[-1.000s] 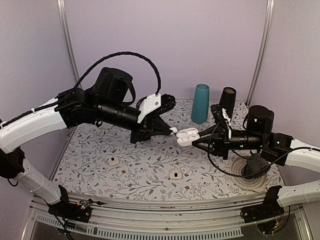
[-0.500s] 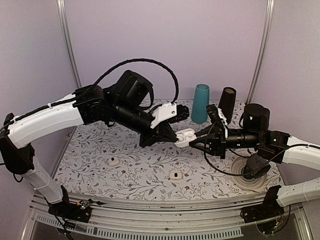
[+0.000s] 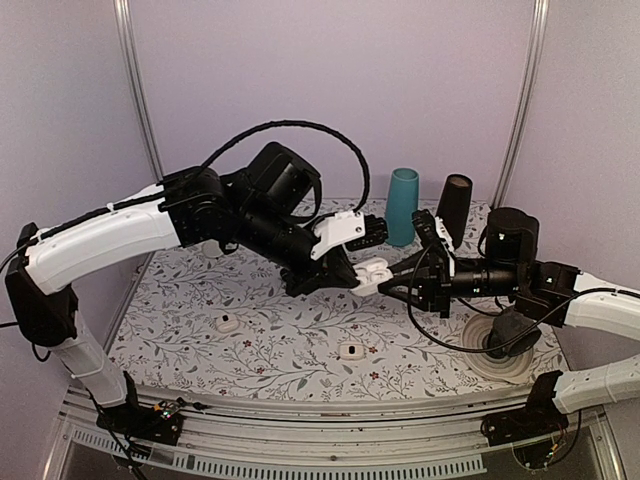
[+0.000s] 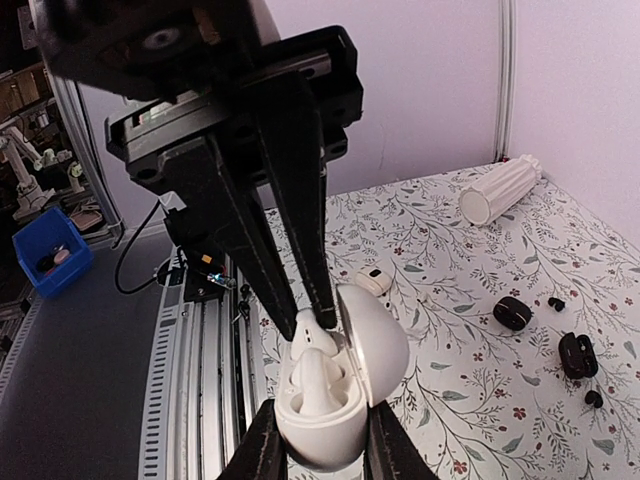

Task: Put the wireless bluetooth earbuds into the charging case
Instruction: Place the left earbud in the left side groove of the charging case, then close the charging case with the earbuds inside.

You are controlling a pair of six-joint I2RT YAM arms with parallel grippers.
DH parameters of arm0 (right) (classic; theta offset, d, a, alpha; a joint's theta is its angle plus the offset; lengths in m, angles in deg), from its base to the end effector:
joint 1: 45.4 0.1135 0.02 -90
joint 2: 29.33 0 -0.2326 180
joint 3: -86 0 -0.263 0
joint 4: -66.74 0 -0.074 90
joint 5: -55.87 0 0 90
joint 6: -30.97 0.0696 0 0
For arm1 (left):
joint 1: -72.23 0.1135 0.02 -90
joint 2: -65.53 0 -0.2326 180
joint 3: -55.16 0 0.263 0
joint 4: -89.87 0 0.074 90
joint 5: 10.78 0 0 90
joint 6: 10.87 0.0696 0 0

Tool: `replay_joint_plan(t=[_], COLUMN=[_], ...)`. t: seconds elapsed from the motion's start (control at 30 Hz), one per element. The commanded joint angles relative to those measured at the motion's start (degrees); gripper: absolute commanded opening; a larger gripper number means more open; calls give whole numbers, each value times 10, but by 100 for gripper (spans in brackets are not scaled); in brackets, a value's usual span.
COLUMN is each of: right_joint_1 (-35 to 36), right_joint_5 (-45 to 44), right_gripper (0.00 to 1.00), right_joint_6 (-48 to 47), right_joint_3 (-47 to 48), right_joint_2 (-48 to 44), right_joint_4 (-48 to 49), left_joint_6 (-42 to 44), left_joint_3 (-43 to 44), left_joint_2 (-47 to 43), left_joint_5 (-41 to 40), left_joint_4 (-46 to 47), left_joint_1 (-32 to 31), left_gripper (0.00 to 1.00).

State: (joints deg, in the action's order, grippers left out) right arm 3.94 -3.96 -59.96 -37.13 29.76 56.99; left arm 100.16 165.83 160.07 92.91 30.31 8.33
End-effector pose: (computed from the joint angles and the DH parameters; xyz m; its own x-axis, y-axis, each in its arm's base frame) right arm 0.1654 0.2463 0.2751 -0.1193 -0.1604 -0.9798 -0.9782 0.1878 0.0883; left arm 0.1585 -0.3610 0.3211 0.0579 0.6742 -0.7362 0.9935 0.0334 0.1087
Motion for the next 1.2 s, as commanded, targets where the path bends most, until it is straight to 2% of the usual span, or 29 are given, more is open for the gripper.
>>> replay_joint_plan(t=[0.0,0.07,0.2,0.43,0.57,0.7,0.83,1.17], right_joint_1=[4,5,4,4,4,4,5,7], right_joint_5=[-10,-11,-19,-43,-39,-22,4,50], right_gripper=[3,3,3,3,3,3,3,3], right_joint_6=[2,4,6,34,47,58,71,116], right_joint_3=[16,14,10,-6,-12,-10,0,14], right_joint_2=[-10,-11,-11,-19,-21,-21,-14,30], right_joint_4=[36,36,40,62,85,104,124,194], left_joint_6=[-6,-9,-15,-41,-83,-164,-228,-316], left_joint_3=[5,-2,-18,-72,-131,-213,-239,-240], left_joint_2=[1,-11,-38,-105,-159,-199,-180,-93], left_joint_5=[-20,-28,-37,8,43,47,55,134], left_joint_4=[-15,-5,18,84,168,278,336,435], left_joint_1=[-8,-8,-7,16,58,134,160,158], left_gripper=[18,25,32,36,39,44,45,44])
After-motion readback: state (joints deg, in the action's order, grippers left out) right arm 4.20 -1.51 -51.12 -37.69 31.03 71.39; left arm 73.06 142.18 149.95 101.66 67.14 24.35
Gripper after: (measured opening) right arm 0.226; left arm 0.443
